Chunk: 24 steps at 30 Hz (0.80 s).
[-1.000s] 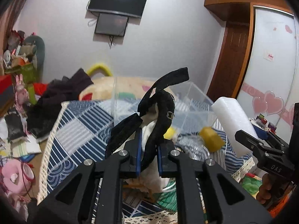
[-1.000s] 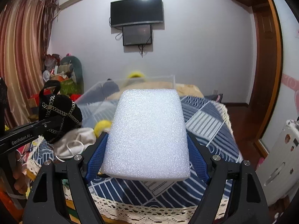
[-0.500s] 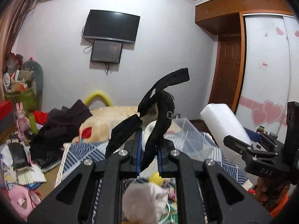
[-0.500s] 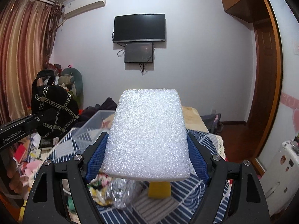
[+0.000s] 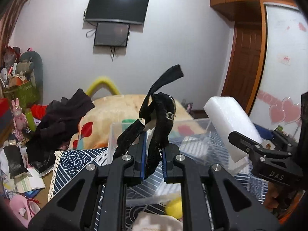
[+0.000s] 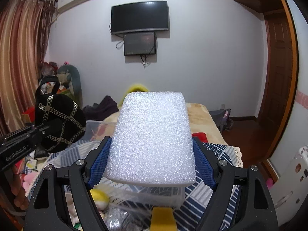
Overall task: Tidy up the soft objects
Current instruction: 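Lower the cream bag into the clear box with the left gripper while the right drops the foam block in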
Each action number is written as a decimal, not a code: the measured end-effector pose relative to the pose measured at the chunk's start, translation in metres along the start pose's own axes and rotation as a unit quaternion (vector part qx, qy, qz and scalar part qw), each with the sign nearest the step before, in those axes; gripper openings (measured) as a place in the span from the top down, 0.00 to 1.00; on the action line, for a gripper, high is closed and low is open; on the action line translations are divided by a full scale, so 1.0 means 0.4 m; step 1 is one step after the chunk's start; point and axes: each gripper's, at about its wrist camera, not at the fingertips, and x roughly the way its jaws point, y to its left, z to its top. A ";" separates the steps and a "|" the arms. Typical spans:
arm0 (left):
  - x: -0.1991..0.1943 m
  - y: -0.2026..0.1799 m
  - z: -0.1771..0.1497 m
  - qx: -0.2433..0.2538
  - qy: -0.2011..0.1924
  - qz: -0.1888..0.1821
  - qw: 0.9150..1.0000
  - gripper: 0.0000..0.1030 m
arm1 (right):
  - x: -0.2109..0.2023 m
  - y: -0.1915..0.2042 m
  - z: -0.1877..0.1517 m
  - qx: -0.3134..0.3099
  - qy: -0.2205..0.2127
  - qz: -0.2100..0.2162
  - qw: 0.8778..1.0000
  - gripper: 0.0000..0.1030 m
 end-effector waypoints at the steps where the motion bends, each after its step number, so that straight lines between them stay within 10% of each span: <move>1: 0.019 -0.001 -0.002 0.004 0.006 0.004 1.000 0.88 | 0.011 0.001 0.000 -0.003 0.006 0.000 1.000 0.23; 17: 0.140 -0.039 -0.055 0.043 0.107 -0.018 0.993 0.88 | 0.110 0.020 -0.027 -0.058 0.108 0.002 0.992 0.23; 24: 0.128 -0.046 -0.060 0.036 0.122 -0.040 0.991 0.73 | 0.116 0.001 -0.017 -0.047 0.131 0.020 0.990 0.23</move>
